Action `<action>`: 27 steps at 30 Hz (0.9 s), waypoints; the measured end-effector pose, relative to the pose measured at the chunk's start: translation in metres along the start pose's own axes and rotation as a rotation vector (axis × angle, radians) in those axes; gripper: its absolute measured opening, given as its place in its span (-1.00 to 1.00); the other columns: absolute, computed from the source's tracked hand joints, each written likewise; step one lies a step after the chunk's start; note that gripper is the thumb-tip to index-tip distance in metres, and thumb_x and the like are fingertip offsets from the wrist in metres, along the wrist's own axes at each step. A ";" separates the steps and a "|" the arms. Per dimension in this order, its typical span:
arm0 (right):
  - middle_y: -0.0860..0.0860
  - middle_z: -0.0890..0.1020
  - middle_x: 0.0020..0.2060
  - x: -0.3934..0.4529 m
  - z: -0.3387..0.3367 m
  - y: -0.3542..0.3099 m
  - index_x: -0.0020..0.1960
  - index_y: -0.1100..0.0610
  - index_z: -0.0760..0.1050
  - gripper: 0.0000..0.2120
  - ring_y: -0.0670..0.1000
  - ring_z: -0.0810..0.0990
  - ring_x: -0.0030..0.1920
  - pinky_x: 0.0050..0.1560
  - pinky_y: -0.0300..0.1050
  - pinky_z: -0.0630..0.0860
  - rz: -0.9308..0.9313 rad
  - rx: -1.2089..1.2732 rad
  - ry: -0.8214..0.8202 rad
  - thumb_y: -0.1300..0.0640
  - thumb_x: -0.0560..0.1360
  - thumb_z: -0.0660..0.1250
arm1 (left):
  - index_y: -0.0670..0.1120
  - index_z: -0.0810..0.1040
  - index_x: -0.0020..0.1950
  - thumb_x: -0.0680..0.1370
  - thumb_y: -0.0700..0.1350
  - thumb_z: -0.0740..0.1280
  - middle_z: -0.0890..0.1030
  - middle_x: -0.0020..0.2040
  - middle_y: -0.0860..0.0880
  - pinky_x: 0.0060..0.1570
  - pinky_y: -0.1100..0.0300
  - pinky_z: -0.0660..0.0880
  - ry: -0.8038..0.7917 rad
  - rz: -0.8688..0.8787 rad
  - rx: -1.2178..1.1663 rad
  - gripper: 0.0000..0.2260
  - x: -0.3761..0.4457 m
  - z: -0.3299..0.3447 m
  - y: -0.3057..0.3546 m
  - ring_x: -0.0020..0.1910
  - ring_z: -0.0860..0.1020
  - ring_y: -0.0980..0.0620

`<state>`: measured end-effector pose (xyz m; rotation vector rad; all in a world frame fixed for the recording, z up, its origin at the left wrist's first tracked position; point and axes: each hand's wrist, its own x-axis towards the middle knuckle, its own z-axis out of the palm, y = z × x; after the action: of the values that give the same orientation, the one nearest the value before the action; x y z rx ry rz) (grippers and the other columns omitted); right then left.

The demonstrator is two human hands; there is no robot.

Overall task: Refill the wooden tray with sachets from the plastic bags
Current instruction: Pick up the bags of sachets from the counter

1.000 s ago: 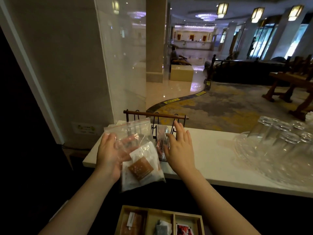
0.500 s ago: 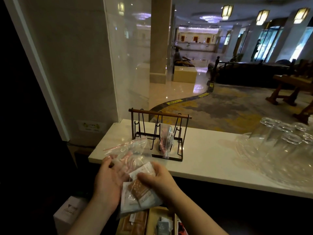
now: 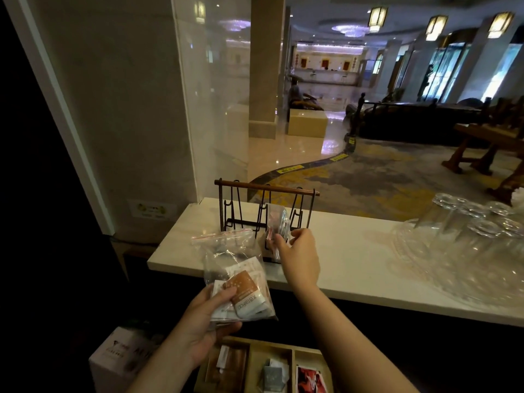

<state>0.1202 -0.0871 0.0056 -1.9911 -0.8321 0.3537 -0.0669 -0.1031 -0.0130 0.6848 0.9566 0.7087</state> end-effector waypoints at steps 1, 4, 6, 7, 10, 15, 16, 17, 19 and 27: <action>-0.09 0.41 -0.07 0.006 0.000 0.001 0.14 0.07 0.36 -0.61 -0.04 0.49 -0.13 -0.16 -0.06 0.43 0.017 -0.042 -0.003 -0.16 0.47 0.32 | -0.11 0.55 0.11 0.36 -0.20 0.43 0.65 -0.09 -0.20 -0.53 0.19 0.54 -0.001 0.003 0.002 -0.67 0.002 0.000 -0.001 -0.24 0.63 -0.11; -0.06 0.47 -0.08 0.018 0.010 0.005 0.06 0.08 0.38 -0.65 0.03 0.55 -0.11 -0.15 -0.01 0.48 0.024 -0.099 -0.005 -0.17 0.47 0.30 | -0.11 0.54 0.13 0.45 -0.22 0.38 0.64 -0.10 -0.19 -0.55 0.20 0.53 -0.012 0.004 -0.007 -0.75 0.008 0.001 -0.004 -0.22 0.61 -0.13; -0.01 0.56 -0.13 0.022 0.014 0.005 -0.03 0.08 0.41 -0.74 0.02 0.55 -0.19 -0.21 -0.03 0.49 0.012 -0.114 0.023 -0.12 0.50 0.28 | -0.12 0.54 0.12 0.47 -0.18 0.37 0.63 -0.11 -0.18 -0.56 0.20 0.52 -0.016 0.001 -0.011 -0.77 0.011 0.003 -0.004 -0.26 0.61 -0.11; 0.01 0.58 -0.15 0.024 0.014 0.005 -0.07 0.08 0.41 -0.79 0.00 0.52 -0.23 -0.27 -0.07 0.45 -0.003 -0.122 0.043 -0.08 0.52 0.27 | -0.12 0.54 0.12 0.47 -0.14 0.37 0.63 -0.13 -0.17 -0.56 0.21 0.51 -0.017 -0.004 -0.012 -0.77 0.013 0.004 -0.004 -0.28 0.61 -0.09; -0.02 0.55 -0.25 0.027 0.010 -0.001 -0.12 0.07 0.41 -0.84 -0.04 0.47 -0.30 -0.42 -0.18 0.28 -0.088 -0.135 0.134 0.01 0.58 0.20 | -0.13 0.55 0.11 0.46 -0.08 0.37 0.63 -0.19 -0.14 -0.55 0.21 0.50 -0.012 -0.011 -0.017 -0.74 0.018 0.004 -0.004 -0.33 0.61 -0.06; -0.04 0.45 -0.33 0.023 -0.008 -0.021 -0.17 0.10 0.38 -0.81 -0.09 0.40 -0.37 -0.41 -0.18 0.30 -0.336 -0.040 0.262 0.05 0.58 0.18 | -0.14 0.54 0.15 0.31 -0.01 0.42 0.63 -0.15 -0.16 -0.52 0.18 0.51 -0.025 -0.015 -0.010 -0.55 0.025 0.003 -0.005 -0.26 0.61 -0.09; -0.03 0.46 -0.31 0.021 -0.015 -0.026 -0.17 0.12 0.38 -0.81 -0.10 0.39 -0.37 -0.39 -0.17 0.30 -0.397 -0.005 0.276 0.06 0.58 0.19 | -0.14 0.54 0.16 0.30 0.00 0.42 0.63 -0.12 -0.16 -0.50 0.17 0.52 -0.031 -0.011 -0.003 -0.54 0.026 0.003 -0.006 -0.22 0.61 -0.10; -0.01 0.47 -0.30 0.019 -0.022 -0.030 -0.17 0.13 0.39 -0.81 -0.11 0.40 -0.36 -0.38 -0.16 0.32 -0.450 0.041 0.270 0.07 0.58 0.20 | -0.14 0.54 0.16 0.32 0.01 0.42 0.62 -0.08 -0.17 -0.49 0.16 0.52 -0.031 -0.011 0.001 -0.55 0.027 0.003 -0.006 -0.19 0.60 -0.11; 0.00 0.51 -0.27 0.013 -0.034 -0.039 -0.18 0.11 0.41 -0.83 -0.08 0.47 -0.31 -0.32 -0.14 0.42 -0.492 0.223 0.165 0.10 0.57 0.22 | -0.12 0.56 0.17 0.36 0.03 0.42 0.62 -0.01 -0.18 -0.46 0.14 0.53 -0.025 -0.020 0.002 -0.56 0.028 0.003 -0.007 -0.12 0.59 -0.13; 0.08 0.68 -0.05 -0.015 -0.030 -0.040 -0.16 0.16 0.35 -0.80 -0.07 0.66 -0.29 -0.32 -0.15 0.60 -0.136 0.615 -0.567 0.08 0.60 0.16 | -0.13 0.55 0.06 0.54 -0.03 0.24 0.66 -0.20 -0.16 -0.45 0.16 0.57 -0.099 -0.070 -0.114 -0.78 0.031 0.005 -0.007 -0.18 0.59 -0.12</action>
<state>0.1087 -0.1027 0.0538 -1.2603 -1.0417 0.9927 -0.0490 -0.0839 -0.0315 0.5781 0.8389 0.6571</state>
